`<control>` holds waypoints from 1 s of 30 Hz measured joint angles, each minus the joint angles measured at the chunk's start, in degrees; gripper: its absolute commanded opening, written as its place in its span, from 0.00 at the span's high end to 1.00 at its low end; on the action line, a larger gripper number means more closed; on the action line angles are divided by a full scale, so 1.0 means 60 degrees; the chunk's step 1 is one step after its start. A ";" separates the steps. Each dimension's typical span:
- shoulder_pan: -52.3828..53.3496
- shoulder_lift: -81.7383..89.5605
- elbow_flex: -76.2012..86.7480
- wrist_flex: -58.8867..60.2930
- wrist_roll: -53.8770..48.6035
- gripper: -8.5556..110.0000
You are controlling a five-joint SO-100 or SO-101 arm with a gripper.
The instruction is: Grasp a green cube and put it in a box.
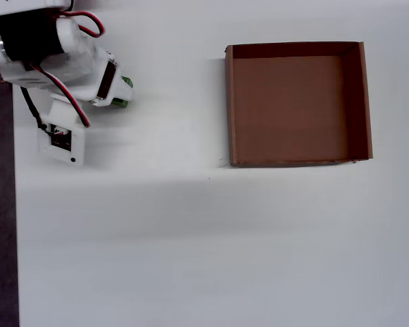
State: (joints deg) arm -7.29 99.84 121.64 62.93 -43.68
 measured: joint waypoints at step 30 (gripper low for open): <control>-0.0264 -0.0396 -0.0044 -0.0015 0.0088 0.80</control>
State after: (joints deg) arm -8.88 97.47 121.38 62.84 -43.15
